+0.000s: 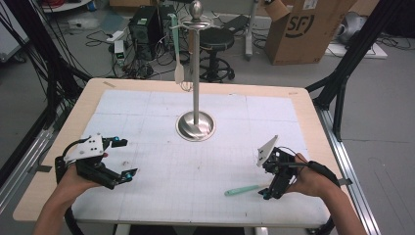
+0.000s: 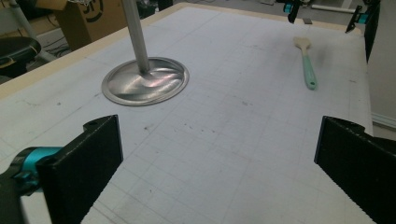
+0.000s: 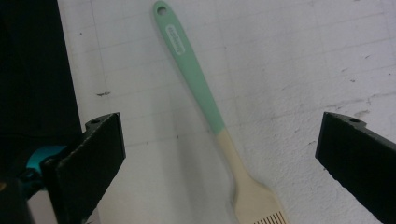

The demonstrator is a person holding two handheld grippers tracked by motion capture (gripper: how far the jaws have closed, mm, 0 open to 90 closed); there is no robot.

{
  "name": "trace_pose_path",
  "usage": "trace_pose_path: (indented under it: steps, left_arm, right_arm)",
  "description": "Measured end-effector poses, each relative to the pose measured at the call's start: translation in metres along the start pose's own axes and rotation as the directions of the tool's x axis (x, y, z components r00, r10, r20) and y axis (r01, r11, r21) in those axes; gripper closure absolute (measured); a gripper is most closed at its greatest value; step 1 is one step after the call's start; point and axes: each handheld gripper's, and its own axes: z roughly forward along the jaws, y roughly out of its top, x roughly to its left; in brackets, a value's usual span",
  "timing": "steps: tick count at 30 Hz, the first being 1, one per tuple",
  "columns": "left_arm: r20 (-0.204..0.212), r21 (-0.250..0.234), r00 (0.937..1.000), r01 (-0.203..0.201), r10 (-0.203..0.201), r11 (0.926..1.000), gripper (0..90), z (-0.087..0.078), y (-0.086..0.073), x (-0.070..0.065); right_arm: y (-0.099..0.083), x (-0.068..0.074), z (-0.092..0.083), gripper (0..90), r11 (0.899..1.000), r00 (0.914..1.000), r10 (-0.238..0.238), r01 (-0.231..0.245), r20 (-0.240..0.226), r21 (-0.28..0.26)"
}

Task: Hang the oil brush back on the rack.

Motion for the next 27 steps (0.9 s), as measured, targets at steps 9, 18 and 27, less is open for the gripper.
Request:
trace_pose_path:
  steps: [9, 18, 27]
  left_arm:
    - [-0.002, 0.002, 1.0000, -0.001, 0.001, 1.0000, 1.7, -0.001, 0.000, 0.000]
    - [-0.005, -0.001, 1.0000, 0.005, -0.005, 1.0000, 1.7, -0.001, -0.001, 0.001]
    - [-0.002, 0.001, 1.0000, 0.004, -0.004, 1.0000, 1.7, -0.001, -0.001, 0.001]
  right_arm:
    - [0.000, 0.000, 0.013, 2.1, 0.999, 0.9997, -0.023, 0.023, -0.005, 0.050]
    - [0.002, -0.002, 0.021, 10.7, 0.994, 0.9985, -0.054, 0.054, -0.008, 0.096]
    - [0.006, 0.000, 0.028, 21.2, 0.988, 0.9964, -0.083, 0.084, -0.018, 0.128]
